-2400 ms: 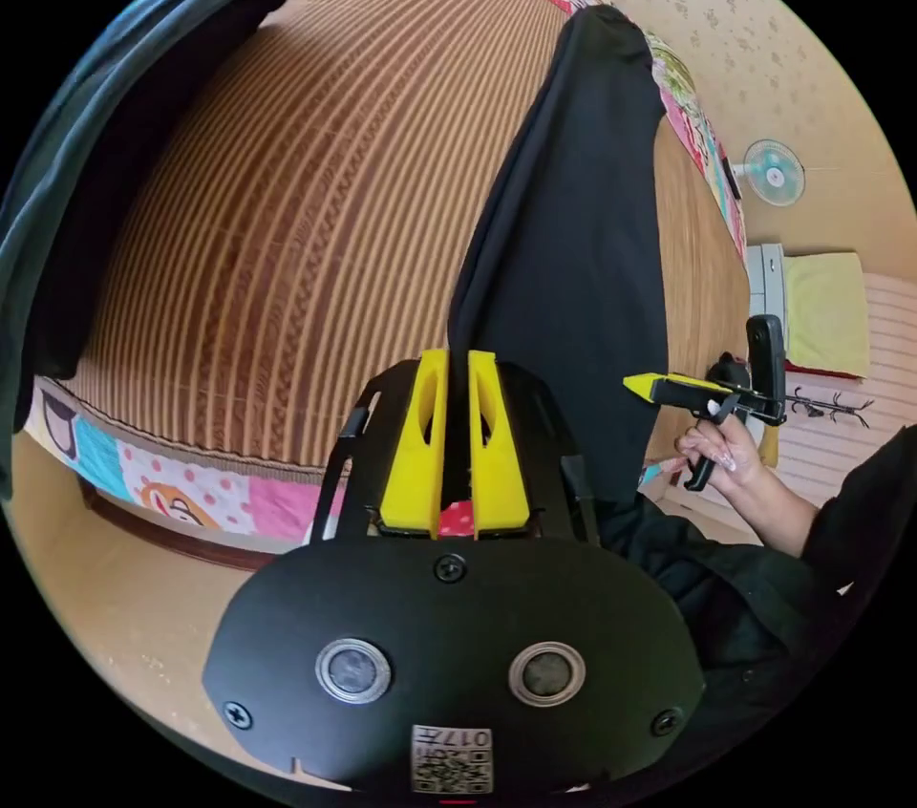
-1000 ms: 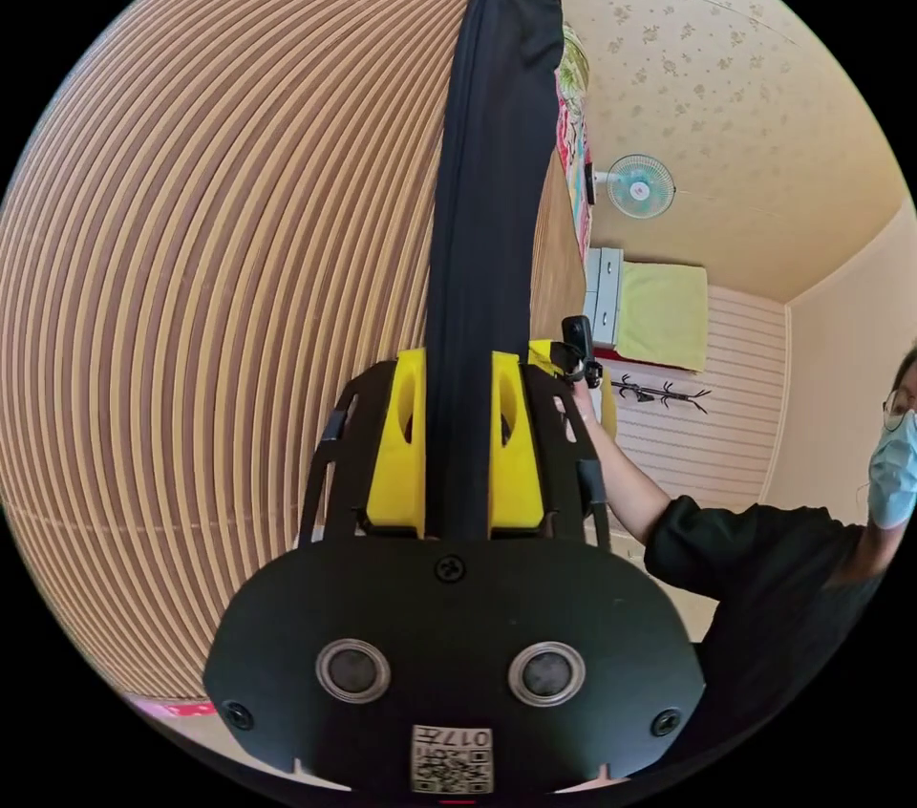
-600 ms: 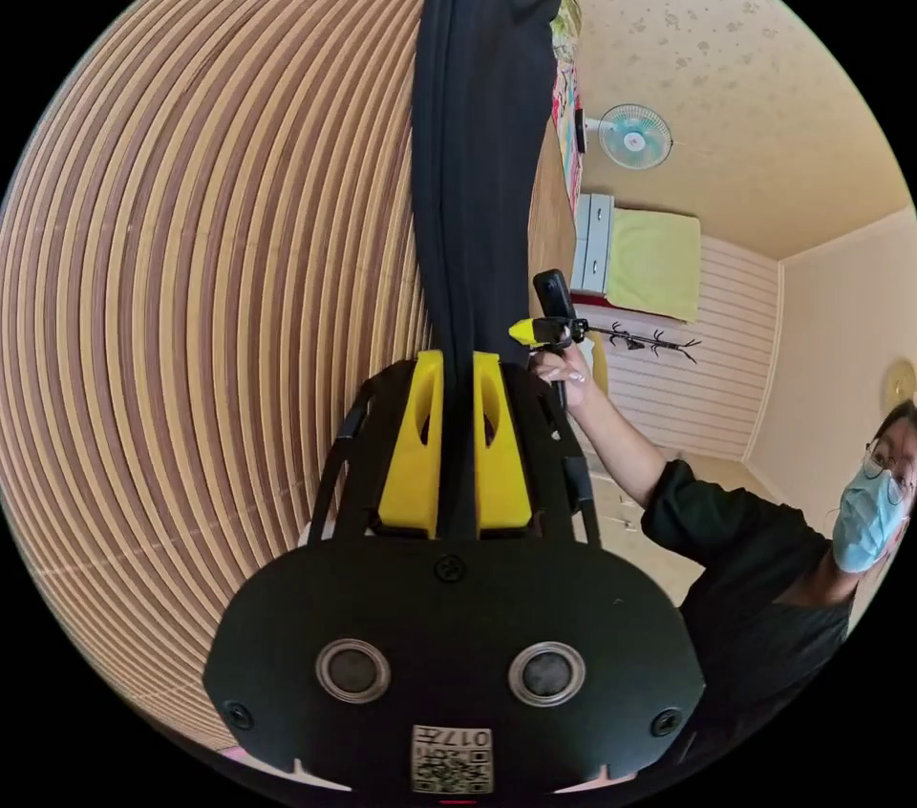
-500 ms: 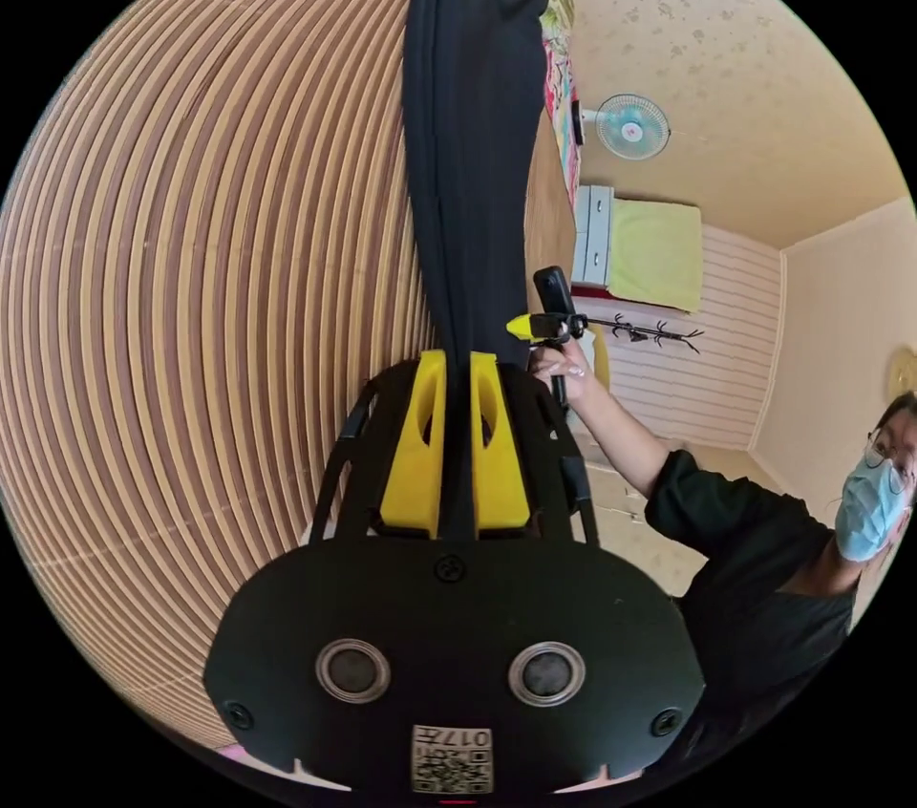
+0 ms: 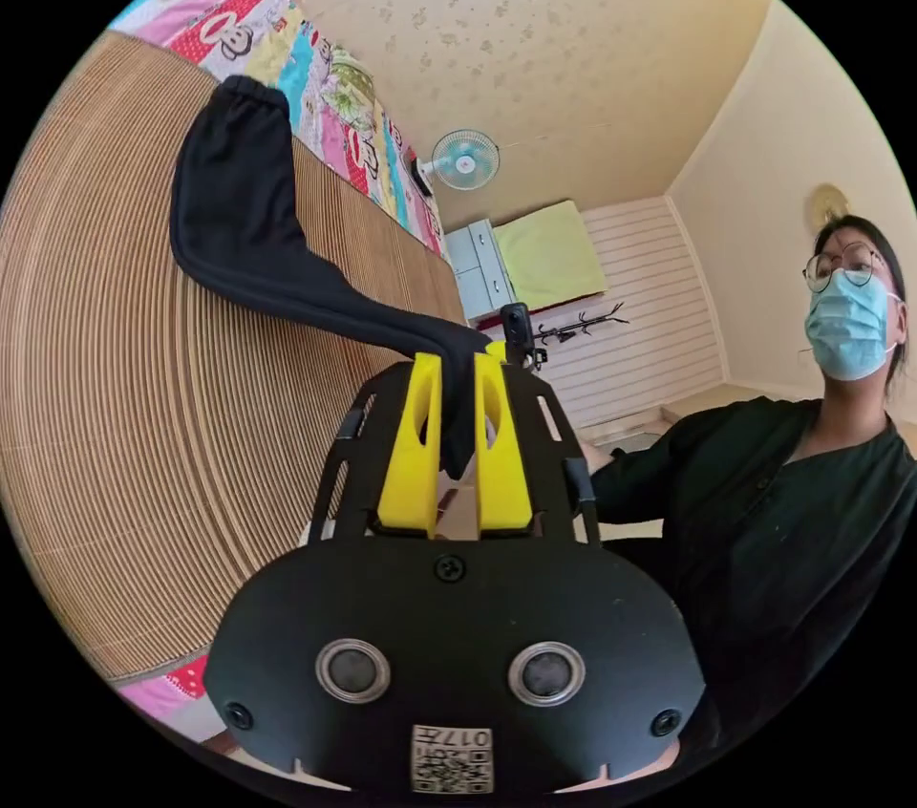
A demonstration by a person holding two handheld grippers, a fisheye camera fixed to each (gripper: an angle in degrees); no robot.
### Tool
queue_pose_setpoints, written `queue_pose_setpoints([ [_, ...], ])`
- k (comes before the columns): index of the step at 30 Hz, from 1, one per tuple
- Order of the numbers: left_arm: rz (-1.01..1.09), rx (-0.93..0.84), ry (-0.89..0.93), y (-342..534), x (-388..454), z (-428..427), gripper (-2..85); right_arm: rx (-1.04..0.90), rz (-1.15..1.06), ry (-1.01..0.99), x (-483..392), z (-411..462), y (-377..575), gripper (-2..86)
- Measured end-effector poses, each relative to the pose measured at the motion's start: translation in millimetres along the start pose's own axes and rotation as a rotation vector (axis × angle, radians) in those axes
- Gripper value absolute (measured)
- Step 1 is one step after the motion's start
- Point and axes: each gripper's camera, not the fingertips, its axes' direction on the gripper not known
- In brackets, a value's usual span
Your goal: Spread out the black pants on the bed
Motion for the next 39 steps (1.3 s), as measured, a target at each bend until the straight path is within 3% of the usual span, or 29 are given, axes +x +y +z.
queue_pose_setpoints([
  [9, 0.388, 0.030, 0.043, 12.5, 217.9, -36.7, 4.6, 0.072, -0.385, 0.018, -224.8, 5.8, 78.7, -0.2],
  [14, 0.621, 0.143, 0.100, 16.0, 339.7, -60.0, 4.4, 0.126, -0.641, -0.021, -351.1, 3.5, 108.8, 0.0],
  [20, 0.655, 0.246, 0.079, -20.3, 393.7, -69.3, 4.3, 0.192, -0.763, -0.009, -443.5, 11.0, 92.6, 0.1],
  [26, 0.317, 0.071, -0.095, -117.0, 291.7, -19.9, 4.3, 0.208, -0.517, 0.350, -384.3, 39.9, -1.7, 0.0],
  [31, 0.183, -0.098, -0.271, -169.9, 180.7, 31.8, 4.4, 0.132, -0.223, 0.557, -244.6, 81.5, -106.8, -0.1],
  [35, 0.068, -0.212, -0.373, -149.3, 96.5, 69.1, 4.7, 0.099, -0.056, 0.611, -154.1, 112.8, -128.8, 0.0],
  [39, 0.005, -0.263, -0.385, -90.2, 40.7, 91.6, 4.9, 0.017, -0.015, 0.700, -62.1, 164.2, -84.3, 0.6],
])
